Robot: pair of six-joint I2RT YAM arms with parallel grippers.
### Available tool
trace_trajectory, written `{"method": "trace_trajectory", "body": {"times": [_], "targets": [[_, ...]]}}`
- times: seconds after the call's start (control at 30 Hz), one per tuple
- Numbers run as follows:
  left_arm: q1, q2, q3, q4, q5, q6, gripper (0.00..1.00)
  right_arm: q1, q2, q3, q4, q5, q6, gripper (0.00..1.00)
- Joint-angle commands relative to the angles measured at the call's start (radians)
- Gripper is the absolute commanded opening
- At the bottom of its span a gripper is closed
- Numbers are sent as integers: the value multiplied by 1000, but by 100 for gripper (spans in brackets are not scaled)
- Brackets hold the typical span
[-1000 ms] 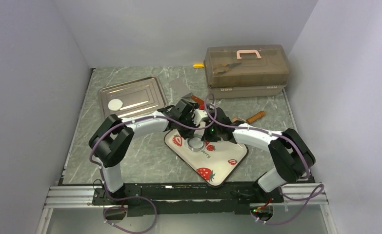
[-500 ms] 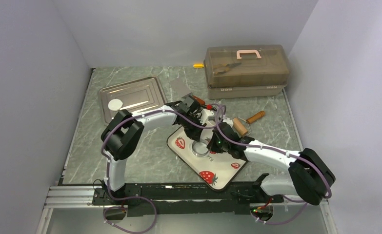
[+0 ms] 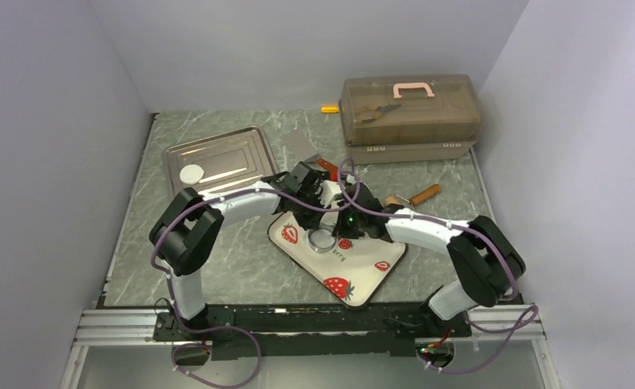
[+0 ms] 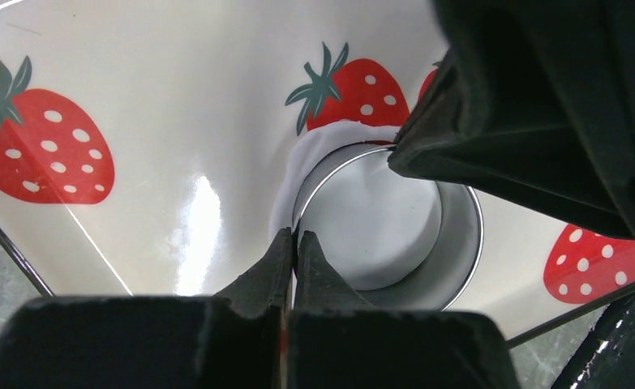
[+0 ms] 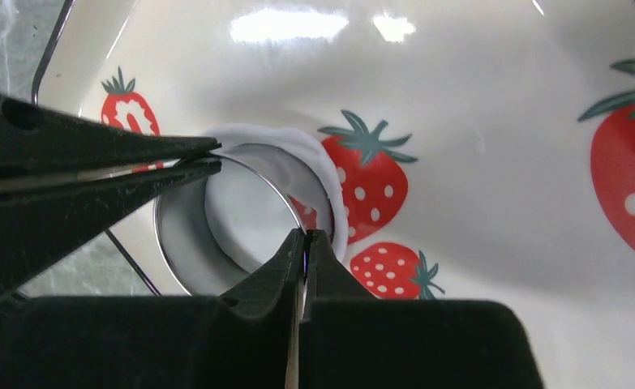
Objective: Roll out the dumpling wrappers from the dough
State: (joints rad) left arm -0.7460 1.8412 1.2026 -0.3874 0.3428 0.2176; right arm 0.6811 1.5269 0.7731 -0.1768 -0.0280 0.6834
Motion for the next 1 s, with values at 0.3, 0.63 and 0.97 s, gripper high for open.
{"method": "trace_trajectory", "body": {"times": [0.3, 0.63, 0.97], "targets": [[-23, 81, 176, -270, 56, 15, 0, -15, -336, -201, -168, 95, 72, 0], [19, -33, 238, -318, 82, -33, 0, -40, -336, 2, -218, 86, -9, 0], [19, -8, 167, -241, 83, -59, 0, -41, -260, -116, -72, 74, 20, 0]]}}
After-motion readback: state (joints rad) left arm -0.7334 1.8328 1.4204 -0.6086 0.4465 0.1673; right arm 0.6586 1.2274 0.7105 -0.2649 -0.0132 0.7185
